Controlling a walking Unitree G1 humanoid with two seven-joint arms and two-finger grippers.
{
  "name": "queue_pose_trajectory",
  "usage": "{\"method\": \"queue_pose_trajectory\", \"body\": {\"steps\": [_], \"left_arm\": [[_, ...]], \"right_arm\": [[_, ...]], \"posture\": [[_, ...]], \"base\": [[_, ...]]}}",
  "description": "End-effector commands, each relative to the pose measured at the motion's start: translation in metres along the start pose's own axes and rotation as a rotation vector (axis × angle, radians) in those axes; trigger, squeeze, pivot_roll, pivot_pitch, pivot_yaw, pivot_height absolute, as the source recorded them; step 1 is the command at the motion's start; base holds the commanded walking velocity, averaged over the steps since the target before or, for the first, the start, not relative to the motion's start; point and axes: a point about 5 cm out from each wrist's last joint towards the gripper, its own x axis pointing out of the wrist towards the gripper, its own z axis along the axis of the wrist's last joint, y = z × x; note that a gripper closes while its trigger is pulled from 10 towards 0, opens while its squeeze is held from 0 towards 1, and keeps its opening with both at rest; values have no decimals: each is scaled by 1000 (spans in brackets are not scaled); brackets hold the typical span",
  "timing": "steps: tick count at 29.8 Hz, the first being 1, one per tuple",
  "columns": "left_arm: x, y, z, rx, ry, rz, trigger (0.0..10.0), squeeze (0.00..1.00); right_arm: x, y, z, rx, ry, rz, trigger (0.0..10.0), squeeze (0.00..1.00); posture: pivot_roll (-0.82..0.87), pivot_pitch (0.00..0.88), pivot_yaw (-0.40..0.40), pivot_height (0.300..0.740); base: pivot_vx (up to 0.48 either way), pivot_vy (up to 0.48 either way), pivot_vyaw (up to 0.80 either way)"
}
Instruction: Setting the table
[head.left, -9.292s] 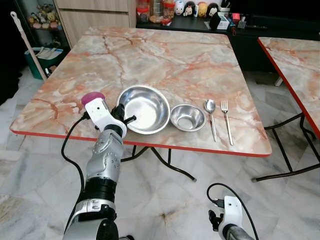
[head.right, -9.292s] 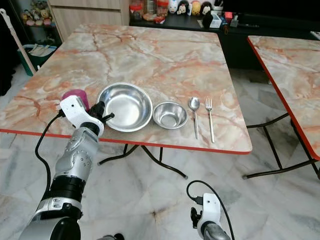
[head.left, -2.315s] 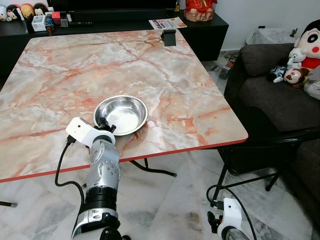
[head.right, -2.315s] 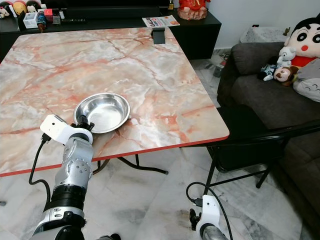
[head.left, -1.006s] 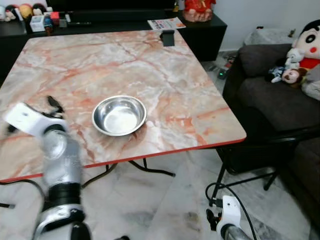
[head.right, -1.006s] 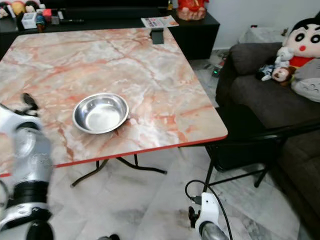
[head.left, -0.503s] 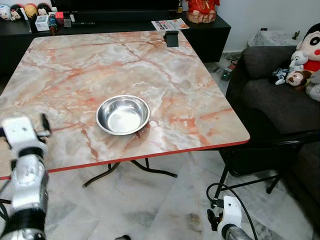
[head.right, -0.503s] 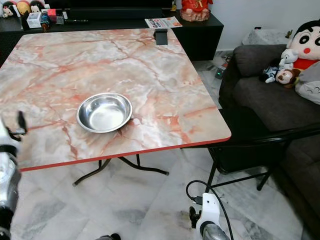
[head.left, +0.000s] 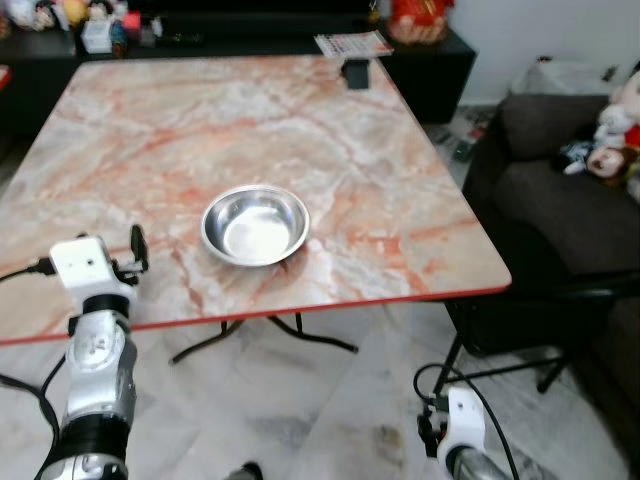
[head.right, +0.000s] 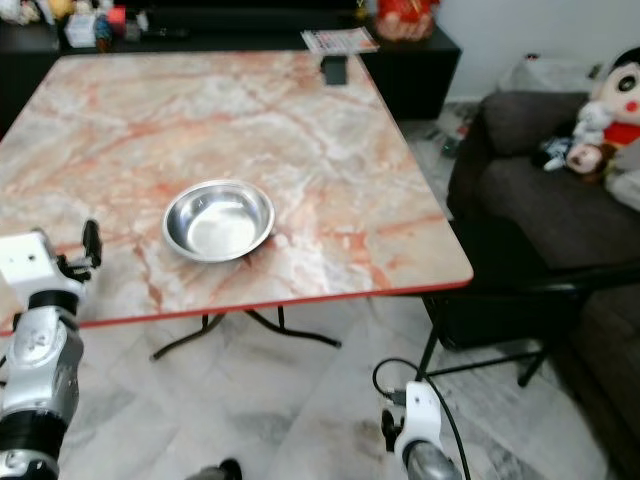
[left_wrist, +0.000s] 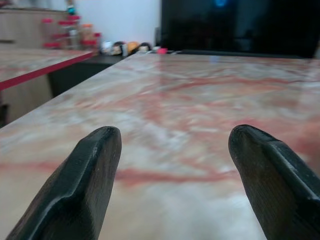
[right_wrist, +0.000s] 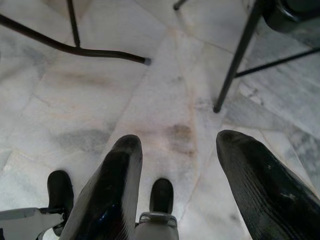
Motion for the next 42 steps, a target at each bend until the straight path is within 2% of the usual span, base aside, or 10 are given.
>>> {"method": "queue_pose_trajectory", "body": {"steps": [1, 8, 11, 18, 26, 27, 33, 37, 41, 42], "left_arm": [[-2, 0, -2, -9, -2, 10, 10000, 0], [-1, -3, -2, -16, 0, 0, 10000, 0], [-5, -1, -7, -24, 20, 2, 10000, 0], [-26, 12, -32, -33, 126, 35, 10000, 0], [-50, 14, -61, -9, 270, 13, 10000, 0], [-58, 14, -71, -10, 316, 18, 10000, 0], [-82, 3, -94, -16, 432, -8, 10000, 0], [-89, 1, -102, -37, 477, 0, 10000, 0], [-107, -7, -119, -27, 581, -19, 10000, 0], [-107, -7, -119, -27, 581, -19, 10000, 0]], "right_arm": [[-1, -1, -4, -5, 9, -3, 10000, 0], [-1, -1, -6, 17, 15, 1, 10000, 0], [-1, -1, -5, 12, 14, 3, 10000, 0], [-1, 2, -7, 15, 18, 7, 10000, 0], [-2, 3, -9, 19, 24, 8, 10000, 0], [-2, 3, -9, 21, 25, 9, 10000, 0], [-2, 5, -11, 28, 28, 9, 10000, 0], [-2, 5, -11, 30, 28, 9, 10000, 0], [-2, 6, -11, 34, 27, 9, 10000, 0], [-2, 6, -11, 34, 27, 9, 10000, 0]], "posture": [[81, 92, -56, 740], [80, 84, -54, 740], [79, 76, -48, 740], [85, 71, -41, 740], [84, 65, -33, 740], [82, 63, -31, 740], [77, 59, -23, 740], [76, 57, -21, 740], [77, 61, -21, 740], [77, 61, -21, 740]], "base": [[0, 0, 644], [0, 0, 371], [0, 0, 0], [0, 0, 0], [0, 272, 0], [0, 480, 0], [0, 480, 0], [0, 480, 0], [0, 394, 0], [0, 345, 0]]}}
